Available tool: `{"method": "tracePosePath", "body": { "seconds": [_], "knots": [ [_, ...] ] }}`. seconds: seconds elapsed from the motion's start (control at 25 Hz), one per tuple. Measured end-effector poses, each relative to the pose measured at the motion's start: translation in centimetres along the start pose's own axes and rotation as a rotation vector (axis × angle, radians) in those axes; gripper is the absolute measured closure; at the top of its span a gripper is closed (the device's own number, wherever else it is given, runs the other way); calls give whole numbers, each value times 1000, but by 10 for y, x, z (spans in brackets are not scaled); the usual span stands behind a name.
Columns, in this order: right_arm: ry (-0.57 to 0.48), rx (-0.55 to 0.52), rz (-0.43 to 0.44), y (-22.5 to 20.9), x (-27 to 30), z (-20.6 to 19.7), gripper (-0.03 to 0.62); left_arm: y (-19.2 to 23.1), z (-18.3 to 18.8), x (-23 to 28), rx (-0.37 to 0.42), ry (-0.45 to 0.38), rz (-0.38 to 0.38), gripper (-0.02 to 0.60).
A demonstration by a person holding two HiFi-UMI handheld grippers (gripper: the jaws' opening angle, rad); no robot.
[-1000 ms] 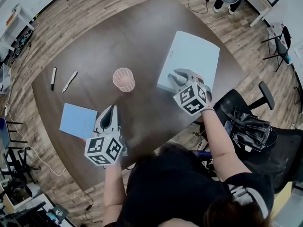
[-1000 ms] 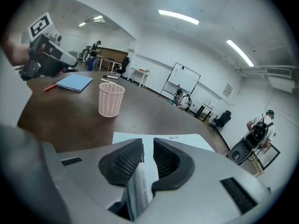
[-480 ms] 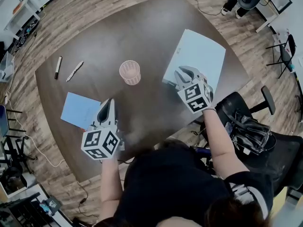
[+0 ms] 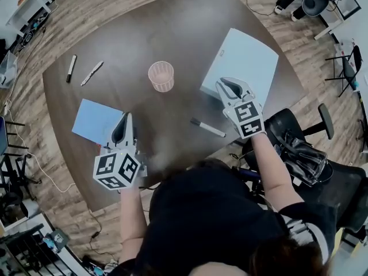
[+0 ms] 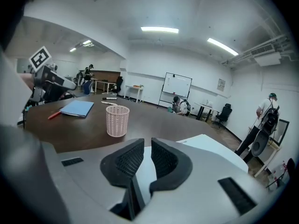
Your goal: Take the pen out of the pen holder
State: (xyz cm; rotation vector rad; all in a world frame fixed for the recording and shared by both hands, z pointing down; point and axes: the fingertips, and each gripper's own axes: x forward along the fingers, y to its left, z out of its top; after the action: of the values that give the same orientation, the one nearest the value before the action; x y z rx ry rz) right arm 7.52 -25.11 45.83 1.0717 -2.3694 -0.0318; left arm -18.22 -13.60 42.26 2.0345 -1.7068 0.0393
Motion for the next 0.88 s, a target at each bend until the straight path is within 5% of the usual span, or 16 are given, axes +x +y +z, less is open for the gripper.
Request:
{"method": "tracePosePath", "body": {
  "seconds": [0.4, 0.88],
  "knots": [
    [-98, 109, 176, 40, 3, 38, 553, 12, 0, -23, -19, -29, 70, 566],
    [-113, 93, 399, 92, 11, 59, 556, 31, -6, -69, -53, -90, 199, 566]
  ]
}}
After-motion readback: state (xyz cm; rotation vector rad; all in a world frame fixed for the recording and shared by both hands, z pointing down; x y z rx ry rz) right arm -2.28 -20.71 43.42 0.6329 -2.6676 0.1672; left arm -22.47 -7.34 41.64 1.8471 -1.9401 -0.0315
